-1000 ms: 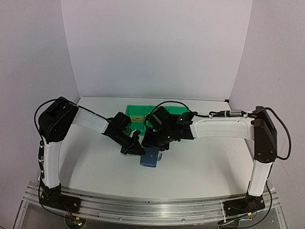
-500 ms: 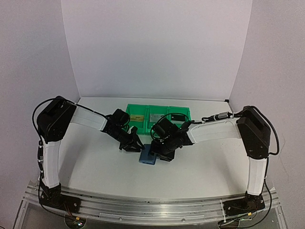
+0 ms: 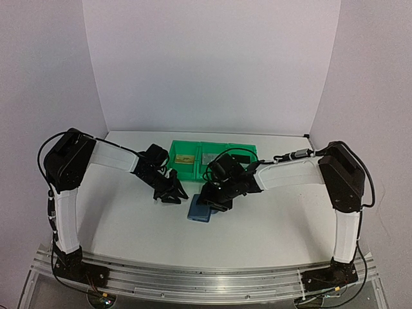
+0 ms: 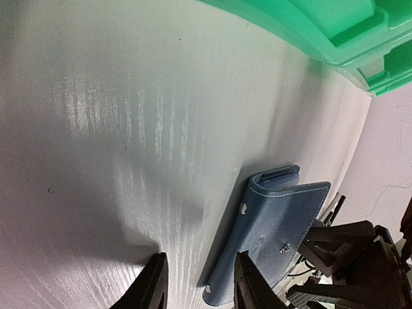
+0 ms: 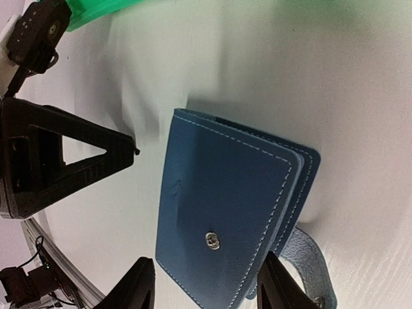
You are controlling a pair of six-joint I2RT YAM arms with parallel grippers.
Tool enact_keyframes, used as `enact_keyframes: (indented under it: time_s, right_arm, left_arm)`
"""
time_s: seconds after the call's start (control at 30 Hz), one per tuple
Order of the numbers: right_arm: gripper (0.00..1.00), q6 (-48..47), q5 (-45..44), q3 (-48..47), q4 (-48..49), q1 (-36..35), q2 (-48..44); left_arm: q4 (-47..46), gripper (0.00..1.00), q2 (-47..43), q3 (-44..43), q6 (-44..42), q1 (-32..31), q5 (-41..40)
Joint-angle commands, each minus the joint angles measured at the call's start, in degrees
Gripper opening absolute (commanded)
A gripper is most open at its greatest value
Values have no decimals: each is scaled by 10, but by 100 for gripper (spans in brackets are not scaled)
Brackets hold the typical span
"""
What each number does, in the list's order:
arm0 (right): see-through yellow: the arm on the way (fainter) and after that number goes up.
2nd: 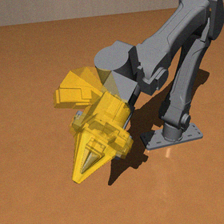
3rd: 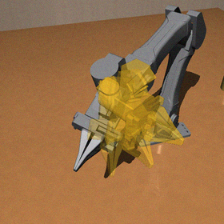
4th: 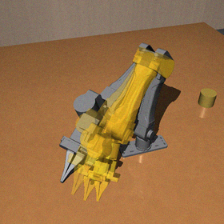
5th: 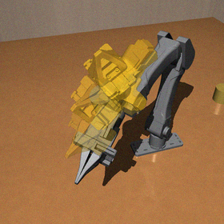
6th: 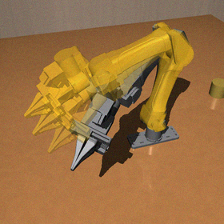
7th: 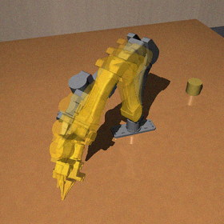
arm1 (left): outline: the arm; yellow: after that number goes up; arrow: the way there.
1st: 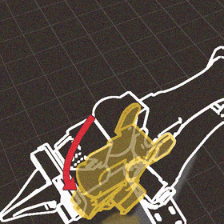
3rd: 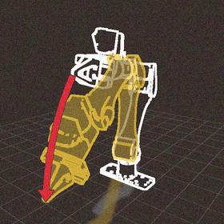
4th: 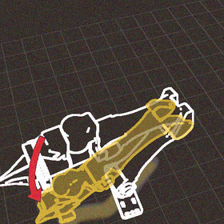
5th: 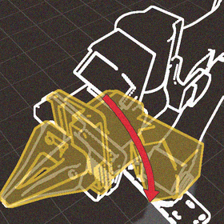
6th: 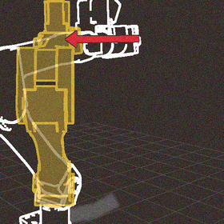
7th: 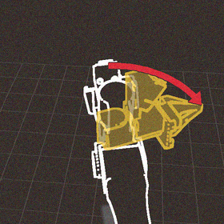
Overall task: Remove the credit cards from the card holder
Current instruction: Open the card holder at the center of the board.
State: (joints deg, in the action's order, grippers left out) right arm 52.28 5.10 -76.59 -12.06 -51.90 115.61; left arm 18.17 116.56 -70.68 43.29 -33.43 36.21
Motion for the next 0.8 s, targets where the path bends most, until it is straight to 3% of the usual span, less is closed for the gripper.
enact_keyframes:
  time_s: [0.0, 0.1, 0.27, 0.43, 0.77]
  right_arm:
    - [50, -13, 36, -27, 38, -1, 9]
    - [49, -23, 44, -48, 52, -7, 11]
    - [50, -39, 54, -95, 74, -31, 46]
    - [50, -32, 57, -132, 75, -45, 91]
    - [45, -59, 45, -193, 74, -64, 150]
  left_arm:
    - [17, 36, -26, 6, -12, 1, 5]
    - [13, 39, -37, 4, -13, 1, 34]
    - [50, 58, -78, 15, -23, 15, 38]
    - [97, 67, -119, 36, -43, 48, 39]
    - [180, 65, -161, 19, -92, 102, 3]
